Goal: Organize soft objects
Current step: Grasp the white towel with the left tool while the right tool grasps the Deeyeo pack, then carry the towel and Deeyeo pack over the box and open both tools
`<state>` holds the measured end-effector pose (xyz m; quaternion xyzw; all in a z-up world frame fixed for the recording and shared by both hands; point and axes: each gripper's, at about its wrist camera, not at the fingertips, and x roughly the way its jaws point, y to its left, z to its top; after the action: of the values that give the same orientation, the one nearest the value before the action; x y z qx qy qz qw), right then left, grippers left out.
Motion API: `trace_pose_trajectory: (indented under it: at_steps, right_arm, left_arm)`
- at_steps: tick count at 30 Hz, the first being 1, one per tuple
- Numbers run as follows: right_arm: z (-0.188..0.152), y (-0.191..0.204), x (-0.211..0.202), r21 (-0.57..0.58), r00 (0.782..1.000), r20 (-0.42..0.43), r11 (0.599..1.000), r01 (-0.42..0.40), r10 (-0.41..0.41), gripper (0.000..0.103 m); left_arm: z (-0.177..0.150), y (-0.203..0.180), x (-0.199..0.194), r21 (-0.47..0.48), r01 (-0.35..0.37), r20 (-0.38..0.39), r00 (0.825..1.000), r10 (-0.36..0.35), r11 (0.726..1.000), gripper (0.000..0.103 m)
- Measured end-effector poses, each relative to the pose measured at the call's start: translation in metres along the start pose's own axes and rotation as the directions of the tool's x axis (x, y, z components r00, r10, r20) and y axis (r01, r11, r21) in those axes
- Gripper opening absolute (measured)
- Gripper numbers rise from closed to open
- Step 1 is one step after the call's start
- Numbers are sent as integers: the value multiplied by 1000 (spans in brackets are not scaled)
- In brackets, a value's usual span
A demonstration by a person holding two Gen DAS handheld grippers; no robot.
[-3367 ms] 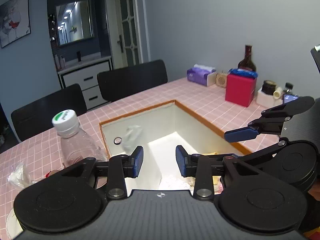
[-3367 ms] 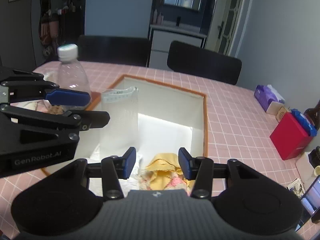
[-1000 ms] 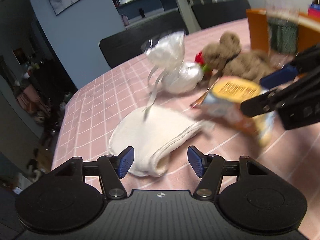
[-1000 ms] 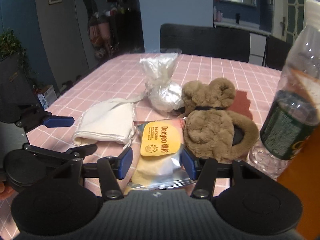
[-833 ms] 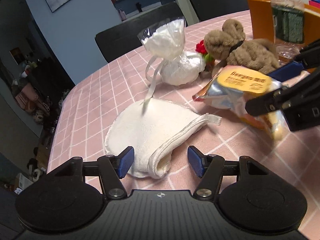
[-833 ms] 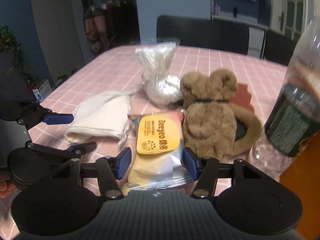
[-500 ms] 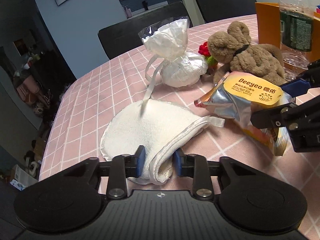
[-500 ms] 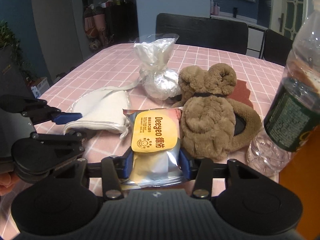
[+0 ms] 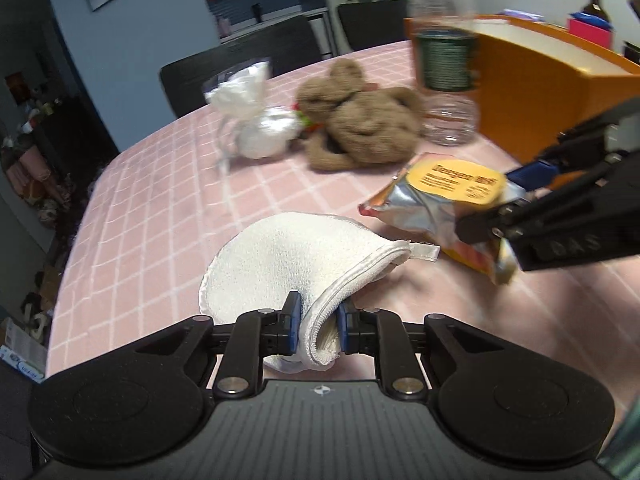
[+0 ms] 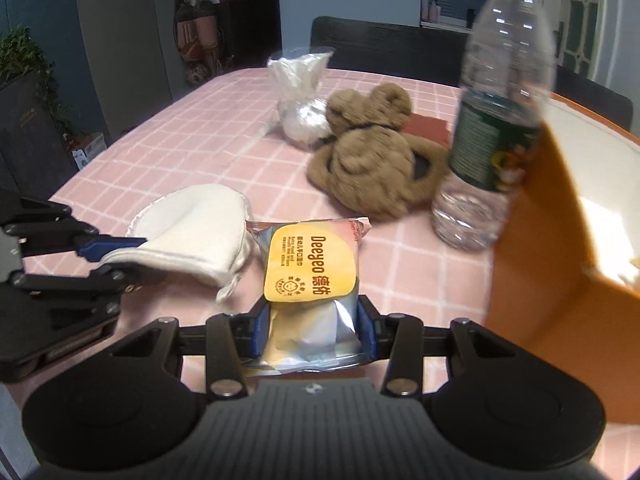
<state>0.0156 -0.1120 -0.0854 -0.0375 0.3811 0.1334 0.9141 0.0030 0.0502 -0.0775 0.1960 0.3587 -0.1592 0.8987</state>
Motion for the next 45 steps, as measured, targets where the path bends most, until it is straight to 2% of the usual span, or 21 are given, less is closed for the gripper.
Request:
trace_pose_trajectory:
  at_steps: [2,5,7,8,9,12,15,17,18,19,22,25,31,33,36,40,45]
  right_arm:
    - [-6,-4,-7,0,1000,-2,1000,9,-9,44]
    - [-11,-8,-12,4,1000,2,1000,7,-7,46]
    - [-11,-10,-11,7,1000,8,1000,-1,1,49]
    - [-10,-10,-11,1,1000,12,1000,-2,2,51]
    - [-9,-10,-11,-11,1000,17,1000,0,1,56]
    - [-6,-10,-9,-43,999,36,999,17,-16,63]
    - [-1,-14,0,-31,1000,21,999,-5,5,63]
    - [-1,-17,6,-14,1000,8,1000,-20,20,60]
    - [-1,-18,9,-5,999,1,999,-33,33,55]
    - [-2,-18,11,2,999,-9,999,-53,54,54]
    - [-6,-16,15,-3,998,-20,998,-66,66,51]
    - [-9,-13,16,-22,998,-15,998,-57,57,49]
    - [-9,-17,16,-7,997,-15,997,-72,72,47]
    - [-9,-18,17,-5,997,-16,997,-72,72,46]
    - [-9,-18,17,-4,997,-14,997,-74,73,44]
    - [-7,-19,15,-3,997,-15,997,-80,80,40]
    - [-7,-16,2,-18,996,4,995,-93,94,38]
  left_arm:
    - [-1,-8,-5,-4,7,3,1000,-7,1000,23]
    - [-1,-14,-3,0,-2,15,1000,2,1000,35]
    - [-2,-17,-1,26,-20,15,1000,20,999,48]
    - [-1,-20,0,45,-28,23,999,27,999,65]
    - [-1,-22,-1,67,-32,40,999,29,997,75]
    - [2,-24,3,111,-31,59,998,25,993,82]
    - [5,-22,15,116,-28,47,999,23,993,86]
    - [3,-21,24,104,-19,22,1000,17,994,86]
    - [1,-19,26,85,-16,29,999,13,996,87]
    - [1,-17,27,63,-5,30,1000,3,998,87]
    - [0,-2,30,-48,49,5,999,-48,998,87]
    - [-3,10,33,-141,109,-5,994,-111,984,77]
    - [0,7,30,-143,83,1,997,-83,986,49]
    - [0,7,31,-146,65,2,998,-65,987,36]
    - [0,8,31,-152,37,-2,999,-37,988,26]
    - [1,11,27,-180,22,8,1000,-21,983,22]
    - [5,12,4,-193,11,55,999,0,981,20]
